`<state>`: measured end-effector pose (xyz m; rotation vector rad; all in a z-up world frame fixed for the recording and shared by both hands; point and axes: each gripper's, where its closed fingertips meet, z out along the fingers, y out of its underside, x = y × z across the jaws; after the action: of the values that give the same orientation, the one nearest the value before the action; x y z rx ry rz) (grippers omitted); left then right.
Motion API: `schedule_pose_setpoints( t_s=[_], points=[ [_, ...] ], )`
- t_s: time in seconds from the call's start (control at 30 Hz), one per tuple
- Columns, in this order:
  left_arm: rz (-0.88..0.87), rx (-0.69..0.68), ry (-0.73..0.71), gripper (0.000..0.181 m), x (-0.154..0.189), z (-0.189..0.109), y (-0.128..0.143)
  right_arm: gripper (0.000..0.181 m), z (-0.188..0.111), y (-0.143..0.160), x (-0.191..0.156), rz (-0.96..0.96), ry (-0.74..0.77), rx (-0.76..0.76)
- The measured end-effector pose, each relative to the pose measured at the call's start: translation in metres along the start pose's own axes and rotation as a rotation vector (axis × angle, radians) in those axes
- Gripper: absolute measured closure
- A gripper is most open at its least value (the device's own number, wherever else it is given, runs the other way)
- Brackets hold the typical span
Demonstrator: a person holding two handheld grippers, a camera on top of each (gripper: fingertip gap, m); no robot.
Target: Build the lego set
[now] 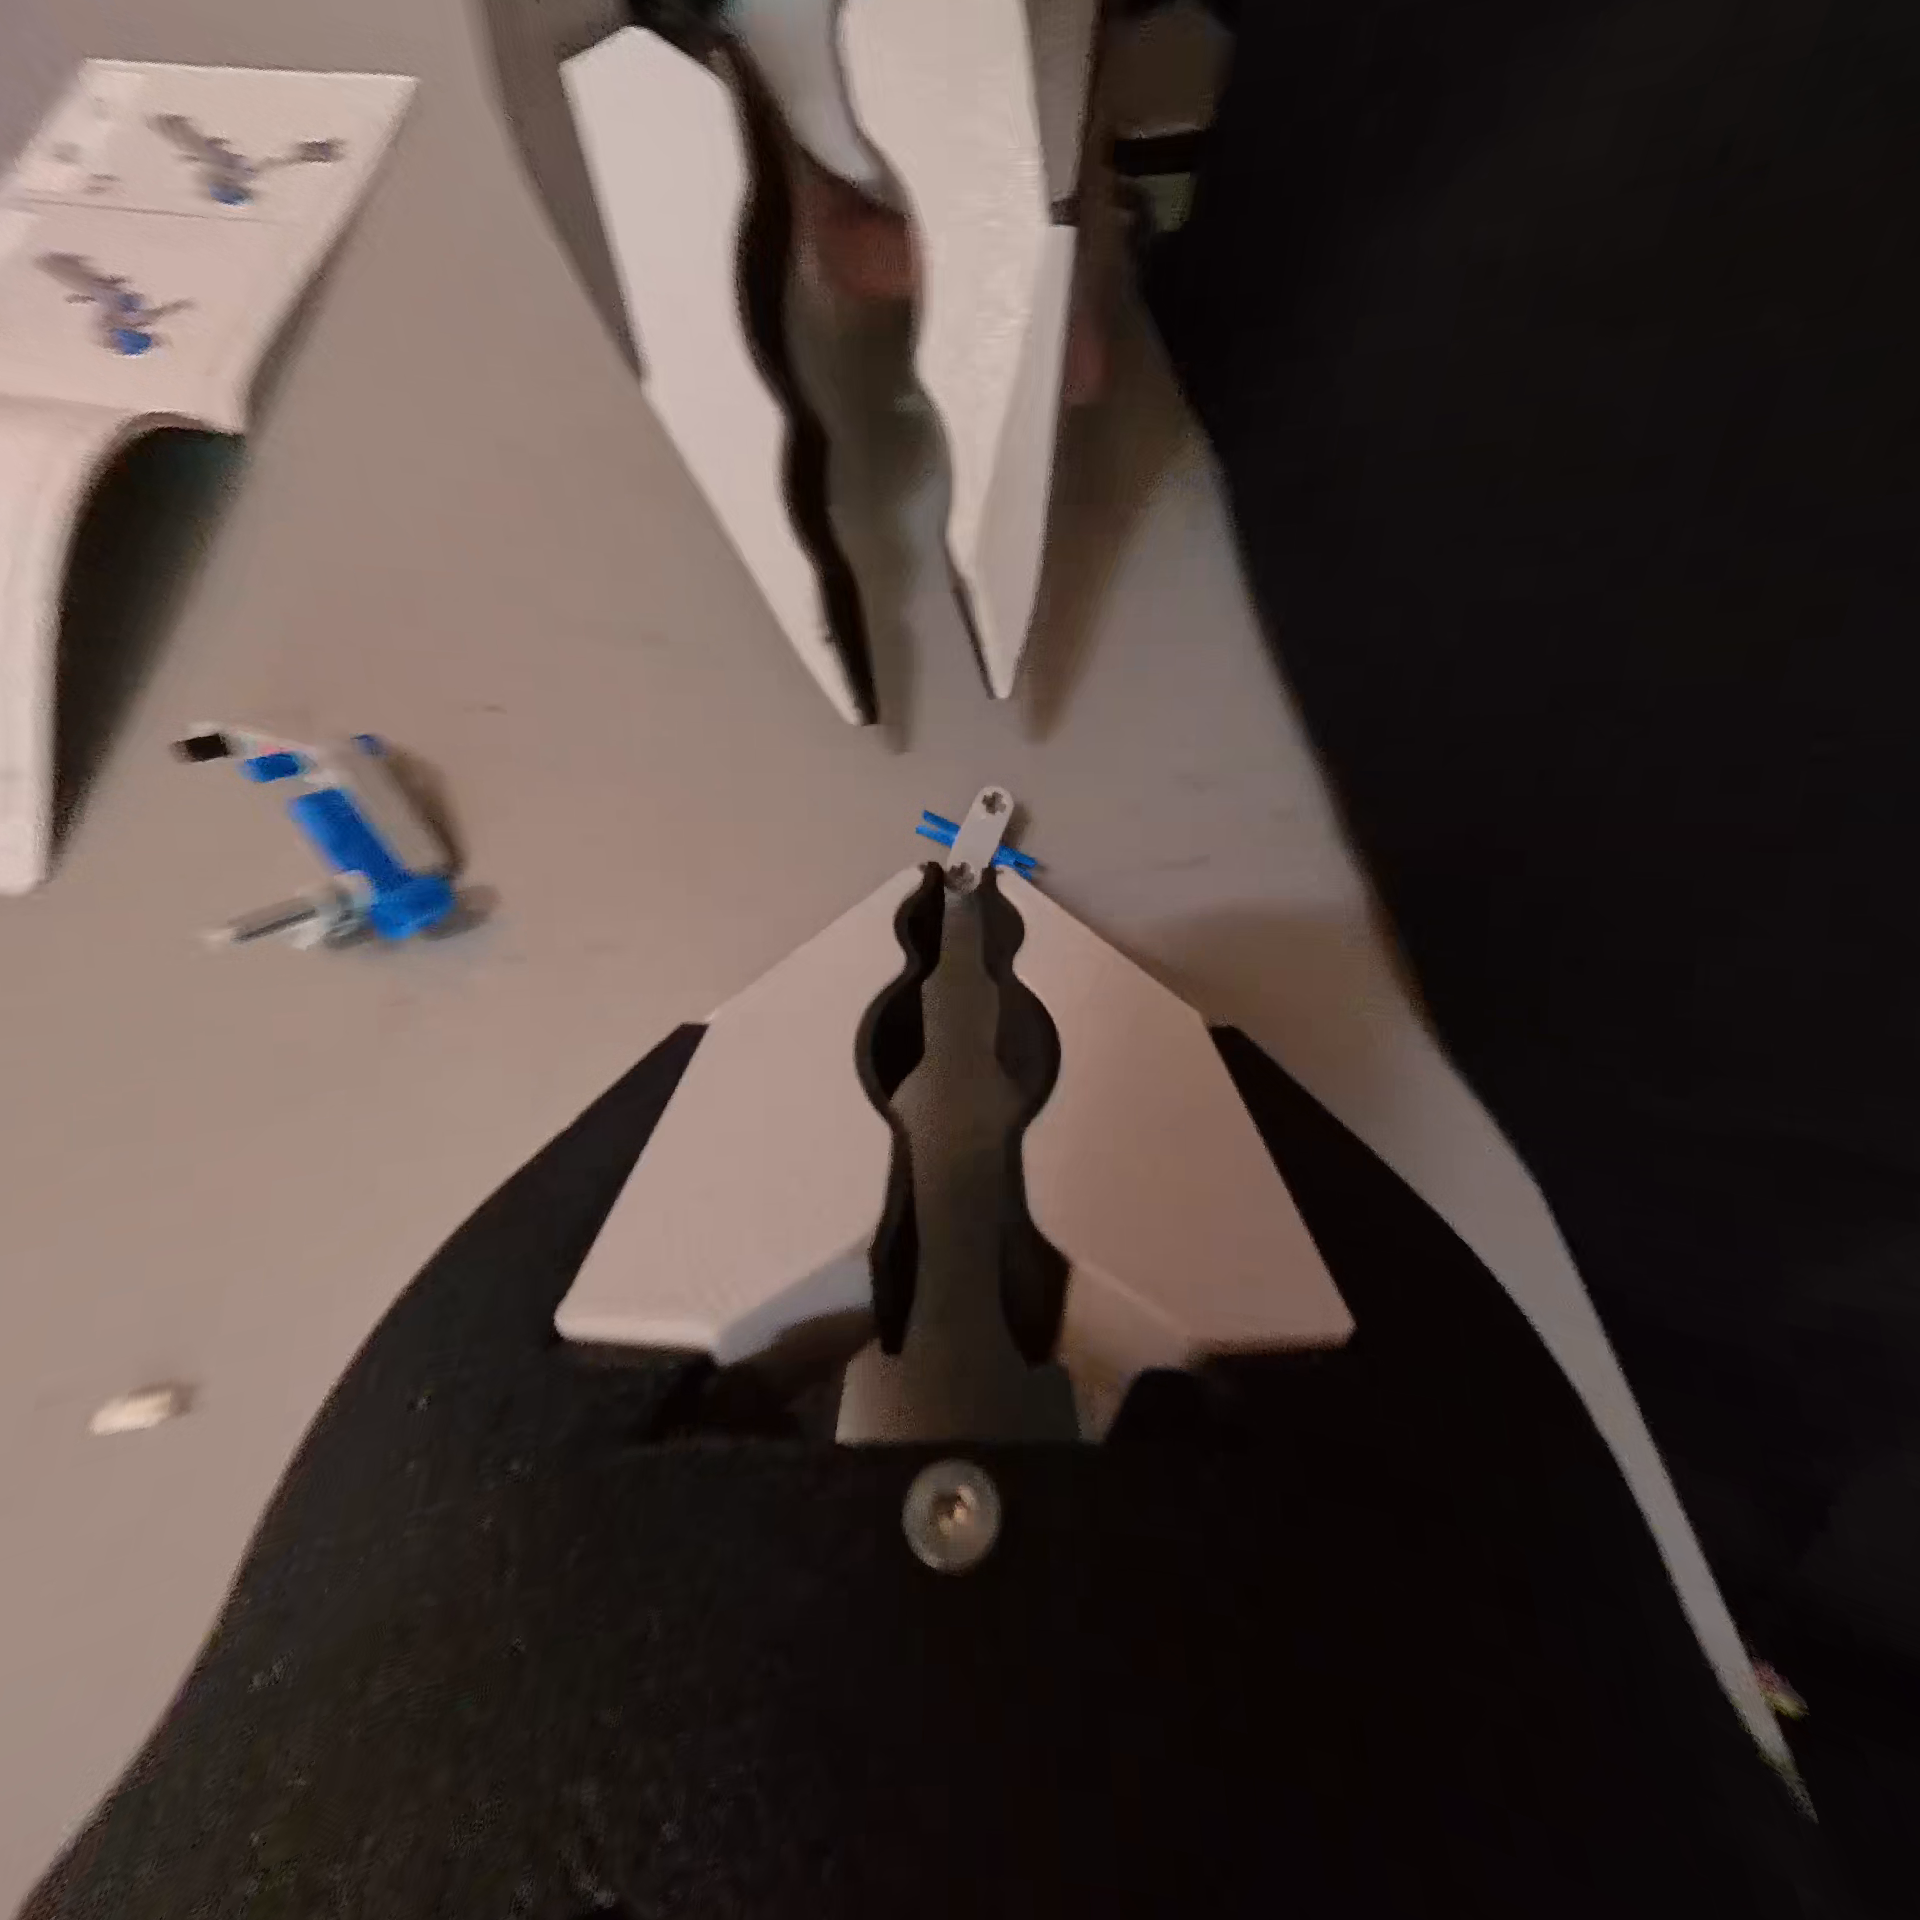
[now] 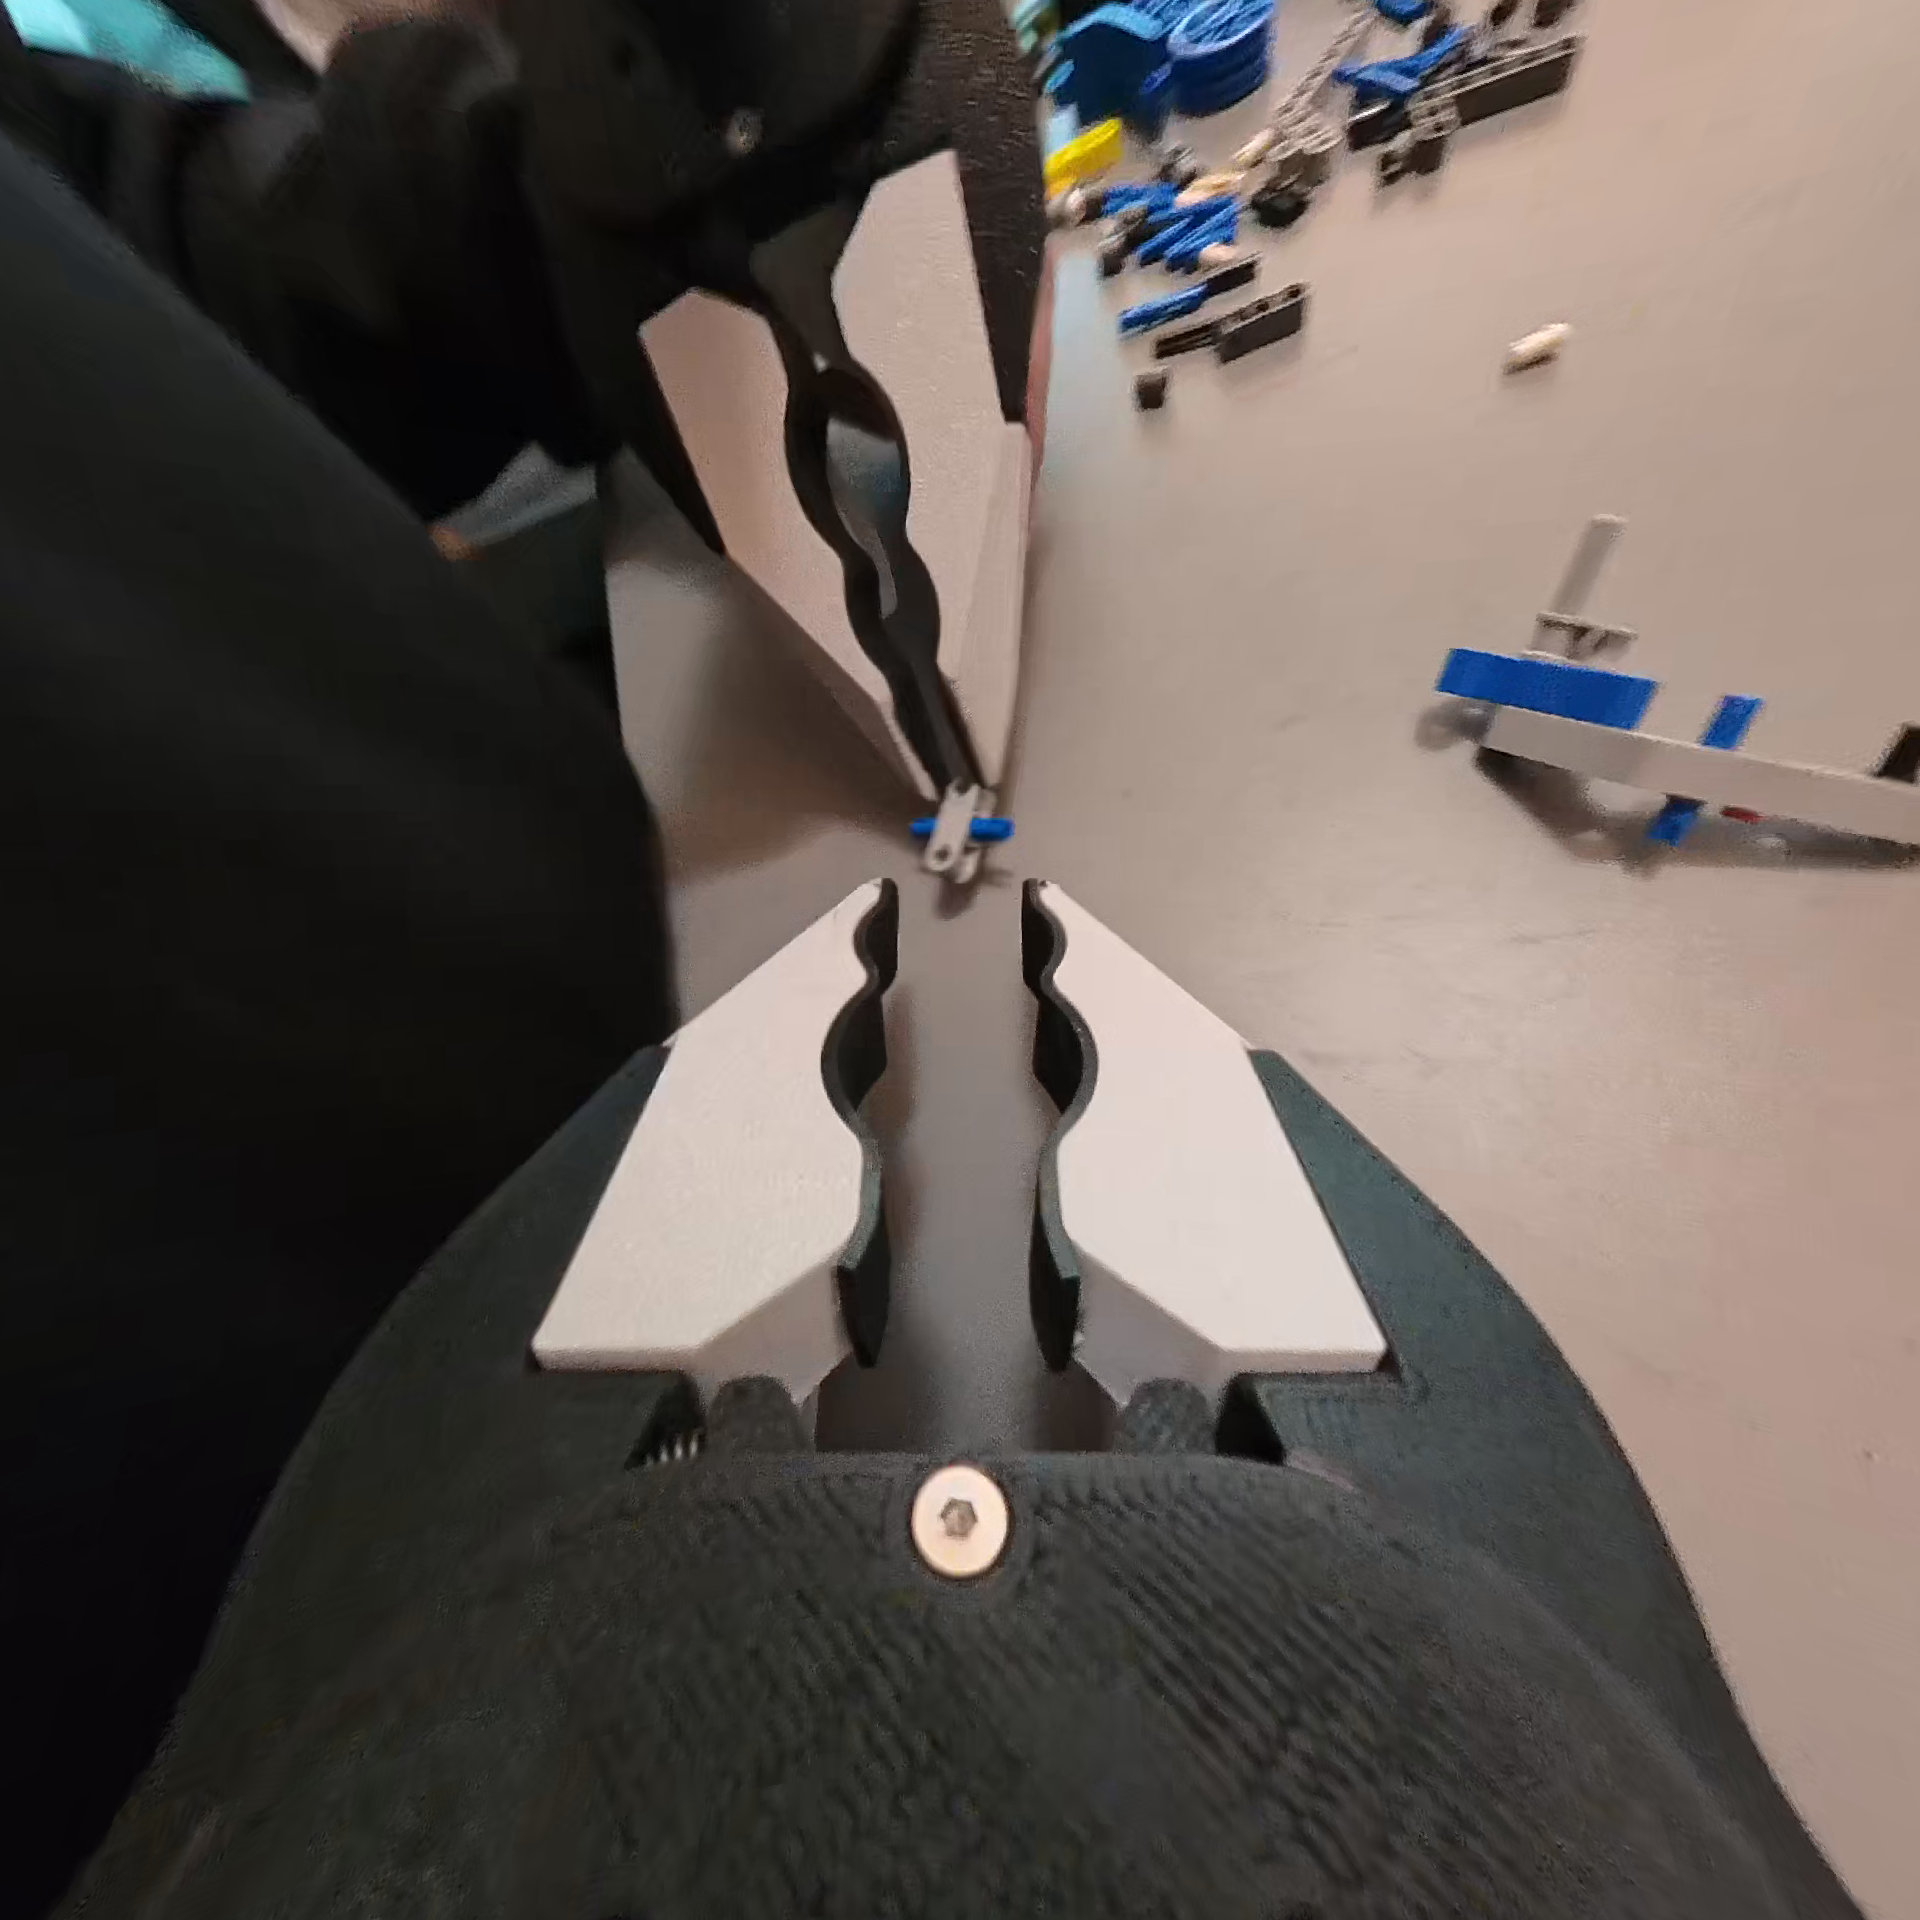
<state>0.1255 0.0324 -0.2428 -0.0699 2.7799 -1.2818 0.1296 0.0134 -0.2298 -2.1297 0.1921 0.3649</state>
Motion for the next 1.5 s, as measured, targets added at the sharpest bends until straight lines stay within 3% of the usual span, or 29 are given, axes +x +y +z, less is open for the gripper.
schedule_pose_setpoints(
  t_s=[0.03, 0.27, 0.53, 0.67, 0.87, 1.1, 1.17, 1.27, 1.5],
  points=[
    [-0.003, 0.01, -0.065, 0.178, -0.011, -0.003, -0.003, 0.159, -0.001, -0.005, 0.004, 0.05, 0.009, 0.036],
    [0.034, 0.122, -0.441, 0.177, -0.06, -0.027, -0.037, 0.164, -0.012, -0.046, 0.029, 0.387, -0.003, 0.378],
    [0.004, 0.203, -0.51, 0.178, -0.067, -0.032, -0.05, 0.175, -0.022, -0.065, 0.036, 0.441, -0.041, 0.557],
    [-0.022, 0.199, -0.53, 0.178, -0.071, -0.033, -0.05, 0.172, -0.018, -0.061, 0.034, 0.464, -0.082, 0.53],
    [-0.058, 0.212, -0.388, 0.178, -0.062, -0.028, -0.048, 0.179, -0.013, -0.054, 0.031, 0.454, -0.102, 0.462],
    [-0.137, 0.458, -0.003, 0.171, -0.044, -0.047, -0.067, 0.179, -0.013, -0.052, -0.005, 0.524, -0.447, 0.361],
    [-0.15, 0.509, 0.114, 0.172, -0.039, -0.051, -0.072, 0.179, -0.013, -0.052, -0.009, 0.527, -0.48, 0.349],
    [-0.142, 0.51, 0.268, 0.172, -0.028, -0.051, -0.07, 0.179, -0.014, -0.052, -0.018, 0.51, -0.532, 0.336],
    [-0.138, 0.532, 0.434, 0.177, -0.012, -0.046, -0.073, 0.179, -0.019, -0.056, -0.034, 0.457, -0.623, 0.343]
  ],
)
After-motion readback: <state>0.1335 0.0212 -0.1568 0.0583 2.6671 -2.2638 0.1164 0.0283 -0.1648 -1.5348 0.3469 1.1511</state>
